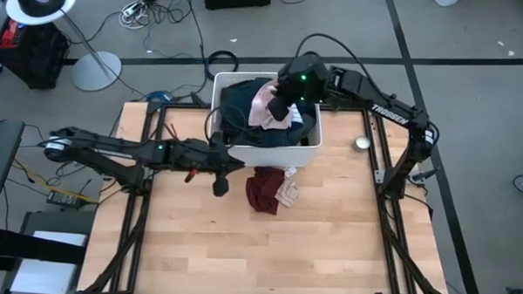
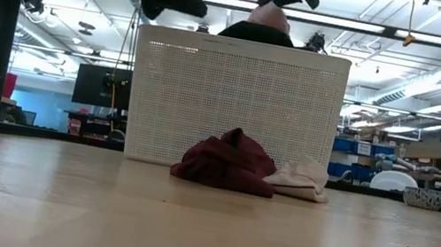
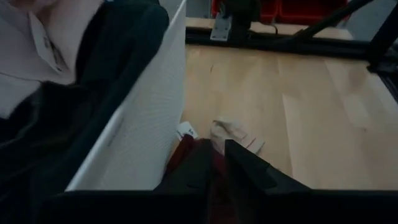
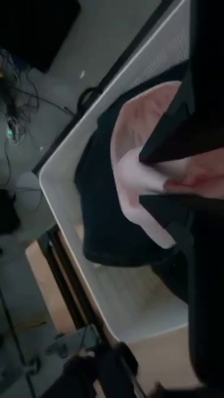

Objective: Sort clothes
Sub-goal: Put the pink underwear into the white bin, then put the red underwear into the white bin

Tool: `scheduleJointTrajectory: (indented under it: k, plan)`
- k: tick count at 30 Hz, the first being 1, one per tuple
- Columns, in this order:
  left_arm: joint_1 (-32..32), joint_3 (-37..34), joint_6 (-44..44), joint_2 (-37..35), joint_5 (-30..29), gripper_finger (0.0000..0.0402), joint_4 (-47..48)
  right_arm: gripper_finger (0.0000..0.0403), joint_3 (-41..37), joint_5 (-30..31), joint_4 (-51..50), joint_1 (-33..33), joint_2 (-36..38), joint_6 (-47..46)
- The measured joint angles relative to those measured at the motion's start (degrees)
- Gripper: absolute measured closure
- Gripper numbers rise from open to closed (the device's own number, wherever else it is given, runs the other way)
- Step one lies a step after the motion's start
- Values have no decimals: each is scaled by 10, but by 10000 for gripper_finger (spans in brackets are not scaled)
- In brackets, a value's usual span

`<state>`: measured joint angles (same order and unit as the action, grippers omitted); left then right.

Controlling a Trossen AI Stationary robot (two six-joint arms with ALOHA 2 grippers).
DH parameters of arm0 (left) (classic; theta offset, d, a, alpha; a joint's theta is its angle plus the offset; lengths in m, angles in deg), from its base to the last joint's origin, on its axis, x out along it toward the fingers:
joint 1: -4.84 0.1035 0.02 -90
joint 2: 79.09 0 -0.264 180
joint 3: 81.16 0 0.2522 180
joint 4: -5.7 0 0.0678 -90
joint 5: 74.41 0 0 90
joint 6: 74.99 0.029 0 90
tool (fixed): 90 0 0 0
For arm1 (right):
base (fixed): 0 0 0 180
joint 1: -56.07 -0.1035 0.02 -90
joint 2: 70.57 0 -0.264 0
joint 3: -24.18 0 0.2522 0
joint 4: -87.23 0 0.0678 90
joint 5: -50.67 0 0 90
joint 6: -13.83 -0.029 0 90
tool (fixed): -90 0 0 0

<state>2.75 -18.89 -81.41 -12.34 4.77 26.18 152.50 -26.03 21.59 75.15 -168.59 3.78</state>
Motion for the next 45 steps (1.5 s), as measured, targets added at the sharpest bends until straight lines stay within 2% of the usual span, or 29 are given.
scheduleJointTrajectory:
  k: [5,12,17,24,27,32,38,45]
  plan:
    - [0,0,5,33,-8,321,-9,257,3,-4,-32,8,27,23]
    - [0,2,11,77,-15,272,-95,201,4,21,-100,26,103,36]
    - [-1,2,20,91,-20,269,-106,185,5,20,-149,25,161,21]
    - [-29,15,1,93,-9,269,-94,183,5,20,-205,20,218,-5]
    - [-46,37,13,95,-8,269,-58,183,5,20,-222,20,229,-5]
    - [-63,75,37,95,-44,269,5,184,5,20,-245,20,235,-5]
    - [-71,116,43,95,-111,269,144,186,5,20,-259,20,233,-22]
    - [-97,188,16,94,-132,269,273,188,5,19,-271,10,233,-87]
